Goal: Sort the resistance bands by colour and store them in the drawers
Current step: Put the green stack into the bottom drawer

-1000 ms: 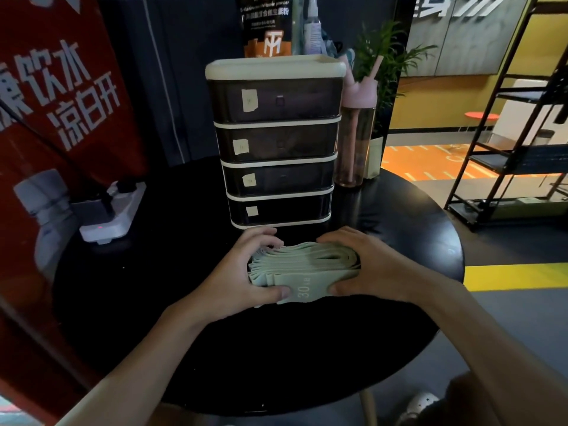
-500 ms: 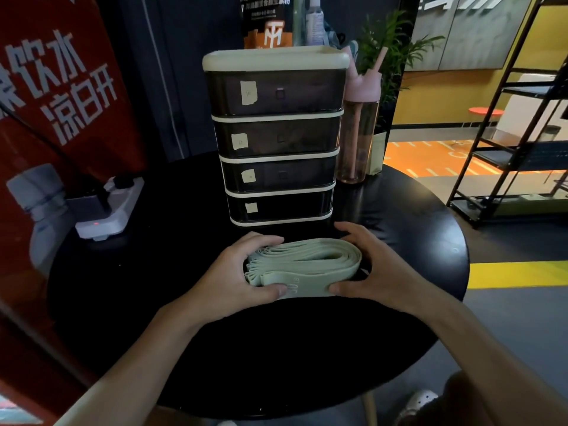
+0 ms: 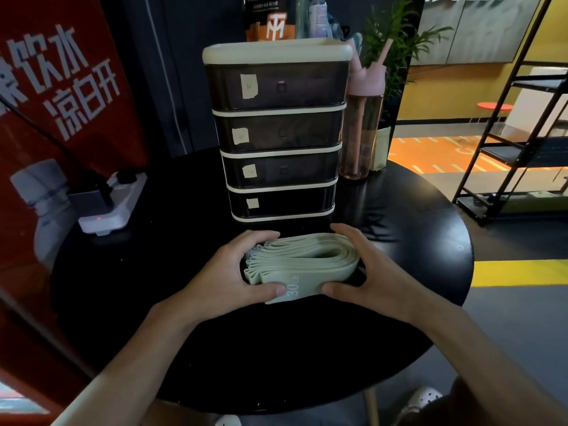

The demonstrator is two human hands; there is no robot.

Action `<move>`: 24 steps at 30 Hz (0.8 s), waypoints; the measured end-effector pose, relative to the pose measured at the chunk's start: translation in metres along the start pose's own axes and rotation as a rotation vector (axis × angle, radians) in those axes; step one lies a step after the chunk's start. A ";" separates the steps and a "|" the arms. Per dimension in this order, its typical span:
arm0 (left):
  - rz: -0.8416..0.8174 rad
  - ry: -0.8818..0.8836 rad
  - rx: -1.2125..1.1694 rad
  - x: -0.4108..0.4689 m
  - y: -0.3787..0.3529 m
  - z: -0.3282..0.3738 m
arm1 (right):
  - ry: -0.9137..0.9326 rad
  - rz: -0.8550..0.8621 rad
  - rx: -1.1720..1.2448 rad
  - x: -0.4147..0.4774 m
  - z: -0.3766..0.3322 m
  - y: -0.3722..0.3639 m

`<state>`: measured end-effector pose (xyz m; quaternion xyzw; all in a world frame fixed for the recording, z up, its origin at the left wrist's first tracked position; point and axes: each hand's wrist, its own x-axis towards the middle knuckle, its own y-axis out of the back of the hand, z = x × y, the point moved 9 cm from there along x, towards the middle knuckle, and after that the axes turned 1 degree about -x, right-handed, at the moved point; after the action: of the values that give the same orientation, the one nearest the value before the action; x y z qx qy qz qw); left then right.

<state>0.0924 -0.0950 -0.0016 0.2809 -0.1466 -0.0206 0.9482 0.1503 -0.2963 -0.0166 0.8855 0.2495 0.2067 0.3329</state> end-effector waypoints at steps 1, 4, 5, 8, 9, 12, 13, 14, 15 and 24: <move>0.011 -0.004 0.013 0.000 0.001 0.000 | -0.001 0.006 -0.008 0.000 0.000 0.000; 0.042 -0.020 0.030 -0.001 0.004 0.002 | 0.034 0.034 -0.004 -0.001 -0.006 0.001; 0.037 -0.029 0.033 -0.001 0.004 0.002 | 0.038 0.037 -0.001 -0.002 -0.008 0.001; -0.007 -0.080 0.084 0.000 -0.001 0.004 | 0.049 0.069 -0.034 -0.002 -0.012 0.005; -0.011 -0.088 0.102 0.000 -0.002 0.004 | 0.075 0.097 -0.074 -0.003 -0.015 0.007; -0.006 -0.105 0.154 0.000 -0.001 0.004 | 0.233 0.161 -0.305 -0.011 -0.032 0.008; -0.009 -0.112 0.178 -0.001 -0.001 0.004 | 0.264 0.141 -0.375 -0.012 -0.035 0.004; -0.012 -0.114 0.213 -0.001 -0.001 0.002 | 0.270 0.117 -0.403 -0.013 -0.036 0.000; -0.008 -0.111 0.257 -0.001 0.000 0.000 | 0.264 0.101 -0.395 -0.013 -0.035 -0.001; 0.024 -0.093 0.129 -0.004 0.006 0.005 | 0.163 0.171 -0.106 -0.008 -0.023 0.011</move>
<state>0.0869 -0.0927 0.0046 0.3382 -0.1948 -0.0126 0.9206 0.1352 -0.2966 0.0055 0.8649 0.1883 0.3186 0.3390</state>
